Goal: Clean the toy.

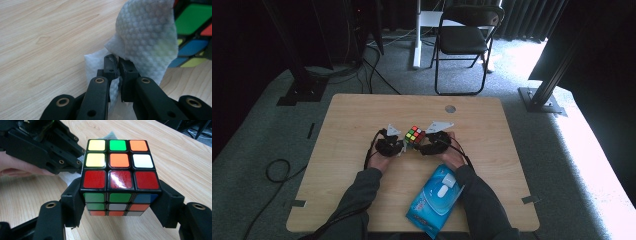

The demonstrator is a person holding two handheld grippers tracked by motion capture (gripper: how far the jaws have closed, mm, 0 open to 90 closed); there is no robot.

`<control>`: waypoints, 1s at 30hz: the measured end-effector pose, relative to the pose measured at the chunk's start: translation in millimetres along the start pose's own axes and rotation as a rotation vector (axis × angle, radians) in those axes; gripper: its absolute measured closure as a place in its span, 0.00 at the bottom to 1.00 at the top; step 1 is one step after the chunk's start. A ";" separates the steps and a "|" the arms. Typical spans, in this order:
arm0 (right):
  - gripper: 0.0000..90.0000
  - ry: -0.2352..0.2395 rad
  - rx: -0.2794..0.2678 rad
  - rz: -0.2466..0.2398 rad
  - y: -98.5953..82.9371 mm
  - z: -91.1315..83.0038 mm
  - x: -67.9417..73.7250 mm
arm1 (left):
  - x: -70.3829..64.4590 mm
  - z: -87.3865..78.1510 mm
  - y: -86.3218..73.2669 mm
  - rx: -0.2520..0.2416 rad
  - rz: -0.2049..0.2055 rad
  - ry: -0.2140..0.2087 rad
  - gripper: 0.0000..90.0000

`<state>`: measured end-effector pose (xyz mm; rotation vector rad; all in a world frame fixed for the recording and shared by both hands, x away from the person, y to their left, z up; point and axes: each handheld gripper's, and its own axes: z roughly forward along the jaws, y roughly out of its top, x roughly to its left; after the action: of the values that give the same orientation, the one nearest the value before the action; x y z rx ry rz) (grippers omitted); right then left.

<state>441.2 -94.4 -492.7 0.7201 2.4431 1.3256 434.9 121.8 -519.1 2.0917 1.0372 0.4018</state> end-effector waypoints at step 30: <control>0.38 -0.001 -0.028 0.081 4.3 -0.8 -4.8 | -32.1 10.9 -0.8 -0.050 0.064 -0.093 0.94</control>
<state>446.2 -95.6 -488.7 0.8201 2.4128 1.3854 420.6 91.7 -525.5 2.0824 0.8989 0.3547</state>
